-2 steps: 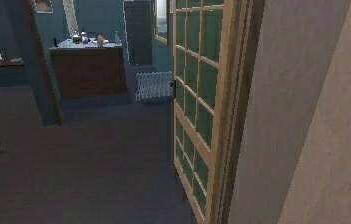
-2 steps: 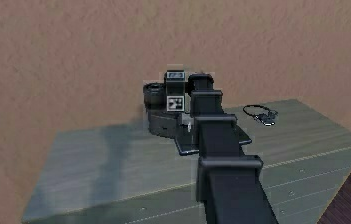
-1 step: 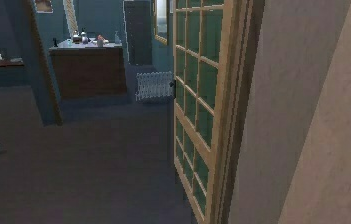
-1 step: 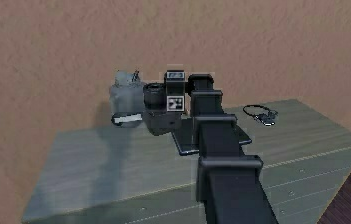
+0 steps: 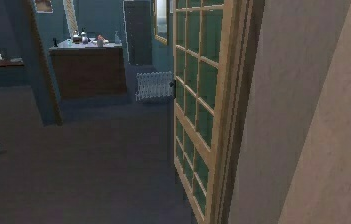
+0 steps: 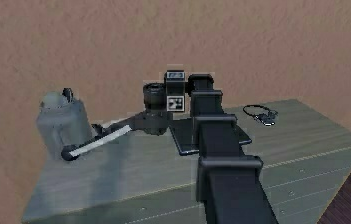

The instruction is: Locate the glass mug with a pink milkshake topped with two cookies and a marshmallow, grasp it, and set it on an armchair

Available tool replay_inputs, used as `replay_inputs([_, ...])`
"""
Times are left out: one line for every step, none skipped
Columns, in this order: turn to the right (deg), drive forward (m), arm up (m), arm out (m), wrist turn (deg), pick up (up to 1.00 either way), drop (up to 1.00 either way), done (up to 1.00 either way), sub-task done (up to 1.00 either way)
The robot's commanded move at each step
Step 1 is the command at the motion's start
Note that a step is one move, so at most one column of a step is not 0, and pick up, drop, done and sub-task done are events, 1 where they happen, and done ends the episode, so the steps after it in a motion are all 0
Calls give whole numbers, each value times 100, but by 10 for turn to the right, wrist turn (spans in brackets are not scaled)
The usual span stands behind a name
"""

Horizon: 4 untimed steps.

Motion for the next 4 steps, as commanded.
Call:
replay_inputs([0, 0, 0, 0, -450, 0, 0, 0, 0])
replay_inputs([0, 0, 0, 0, -120, 0, 0, 0, 0])
replay_inputs([0, 0, 0, -22, 0, 0, 0, 0, 0])
replay_inputs([-450, 0, 0, 0, 0, 0, 0, 0, 0])
